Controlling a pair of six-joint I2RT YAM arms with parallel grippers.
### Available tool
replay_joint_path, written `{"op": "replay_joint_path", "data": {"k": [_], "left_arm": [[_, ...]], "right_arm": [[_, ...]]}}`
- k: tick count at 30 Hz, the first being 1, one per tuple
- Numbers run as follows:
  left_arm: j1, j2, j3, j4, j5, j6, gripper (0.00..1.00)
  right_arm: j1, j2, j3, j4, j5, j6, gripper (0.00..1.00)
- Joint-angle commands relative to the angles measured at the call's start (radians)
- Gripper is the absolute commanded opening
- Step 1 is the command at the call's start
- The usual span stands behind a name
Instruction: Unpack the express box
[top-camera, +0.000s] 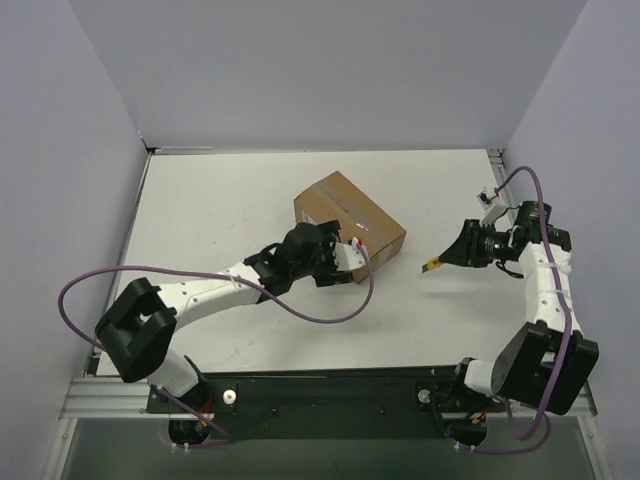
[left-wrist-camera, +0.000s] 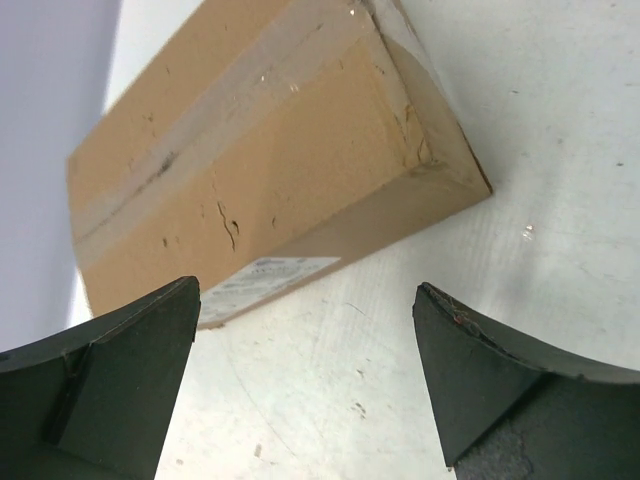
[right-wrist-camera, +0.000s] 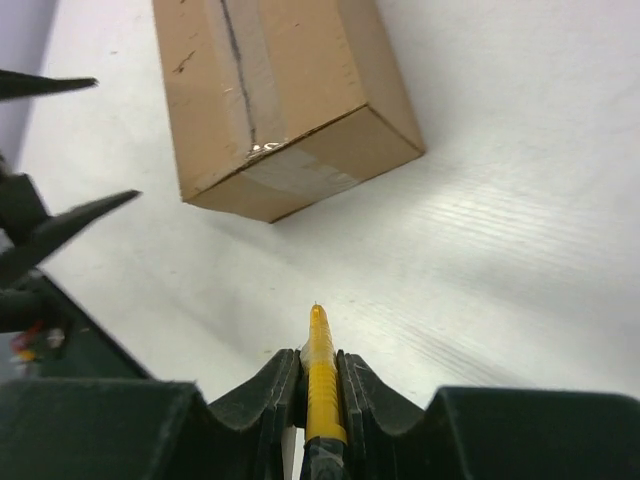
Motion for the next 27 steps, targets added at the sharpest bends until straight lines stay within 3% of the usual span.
{"op": "replay_joint_path", "data": {"k": [1,6,9,15,20,27], "left_arm": [[0.112,-0.037,0.159,-0.252,0.125,-0.184,0.97],[0.27,0.008,0.293,-0.391,0.248,-0.36,0.92],[0.29,0.014,0.309,-0.4,0.245,-0.35,0.9],[0.296,-0.032,0.243,-0.349,0.239,-0.296,0.89],[0.298,-0.109,0.146,-0.305,0.216,-0.305,0.89],[0.295,-0.178,0.045,-0.285,0.198,-0.318,0.89]], "right_arm": [[0.018,-0.156,0.026,0.037,0.225,-0.068,0.0],[0.148,-0.308,-0.068,0.227,0.545,-0.129,0.0],[0.252,-0.423,-0.199,0.394,0.725,-0.224,0.0],[0.496,-0.456,-0.535,0.859,1.128,-0.51,0.0],[0.552,-0.444,-0.805,1.296,1.14,-0.833,0.02],[0.569,-0.398,-0.925,1.332,1.083,-0.971,0.09]]}}
